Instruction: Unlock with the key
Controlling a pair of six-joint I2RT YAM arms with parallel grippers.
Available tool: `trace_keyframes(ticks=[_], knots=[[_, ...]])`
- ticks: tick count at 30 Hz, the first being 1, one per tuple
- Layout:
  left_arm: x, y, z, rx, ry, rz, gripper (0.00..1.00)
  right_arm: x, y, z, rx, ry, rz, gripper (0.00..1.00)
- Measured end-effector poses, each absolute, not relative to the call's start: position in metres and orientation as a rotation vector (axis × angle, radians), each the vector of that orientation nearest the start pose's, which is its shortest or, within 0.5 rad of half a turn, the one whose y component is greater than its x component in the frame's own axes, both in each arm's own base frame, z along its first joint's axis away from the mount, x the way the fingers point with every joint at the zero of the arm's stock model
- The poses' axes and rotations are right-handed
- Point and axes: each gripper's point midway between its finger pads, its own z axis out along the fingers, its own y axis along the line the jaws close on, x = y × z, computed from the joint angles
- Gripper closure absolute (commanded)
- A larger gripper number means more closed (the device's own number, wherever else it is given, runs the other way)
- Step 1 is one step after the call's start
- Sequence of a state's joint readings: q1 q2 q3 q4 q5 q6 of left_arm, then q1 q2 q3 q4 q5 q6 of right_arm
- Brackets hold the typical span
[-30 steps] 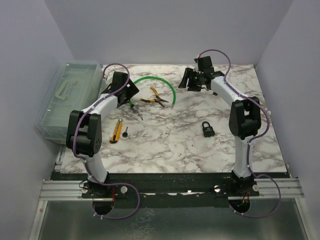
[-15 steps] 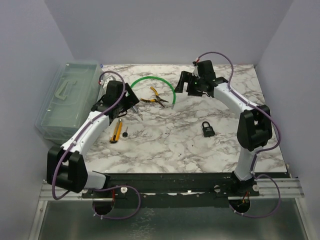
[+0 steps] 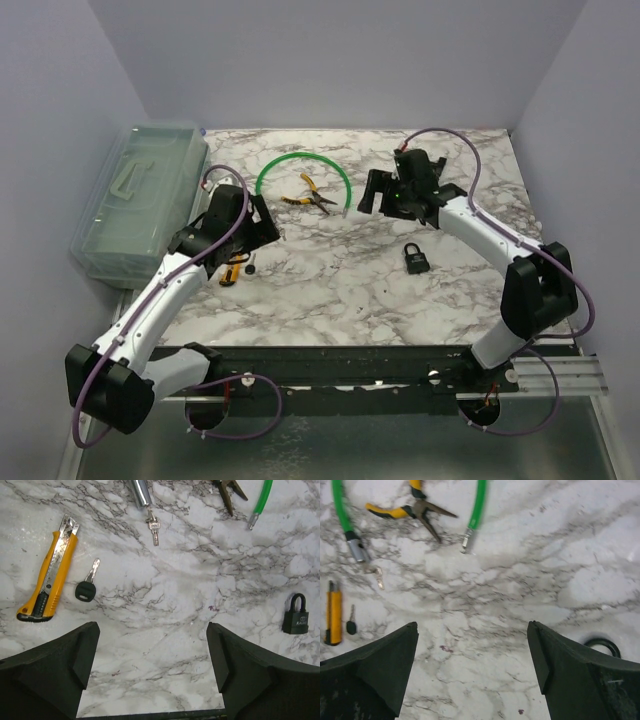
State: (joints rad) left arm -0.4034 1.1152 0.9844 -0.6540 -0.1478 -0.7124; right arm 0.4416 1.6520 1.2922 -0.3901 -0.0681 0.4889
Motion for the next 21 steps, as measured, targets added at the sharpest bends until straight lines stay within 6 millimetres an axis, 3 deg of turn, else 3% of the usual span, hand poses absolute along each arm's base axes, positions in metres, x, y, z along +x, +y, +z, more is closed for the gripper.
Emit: trace_keyframes(ticks=[7, 12, 17, 21], knots=[[0.266, -0.12, 0.184, -0.315, 2.352, -0.375, 0.01, 0.355, 0.159, 0.099, 0.202, 2.44, 0.239, 0.0], [0.251, -0.116, 0.174, -0.259, 2.367, -0.379, 0.01, 0.336, 0.128, 0.069, 0.301, 2.469, 0.087, 0.0], [0.248, -0.115, 0.175, -0.236, 2.357, -0.382, 0.01, 0.323, 0.106, 0.055, 0.357, 2.482, 0.018, 0.0], [0.247, -0.114, 0.182, -0.232, 2.331, -0.394, 0.01, 0.322, 0.1, 0.05, 0.378, 2.483, 0.004, 0.0]])
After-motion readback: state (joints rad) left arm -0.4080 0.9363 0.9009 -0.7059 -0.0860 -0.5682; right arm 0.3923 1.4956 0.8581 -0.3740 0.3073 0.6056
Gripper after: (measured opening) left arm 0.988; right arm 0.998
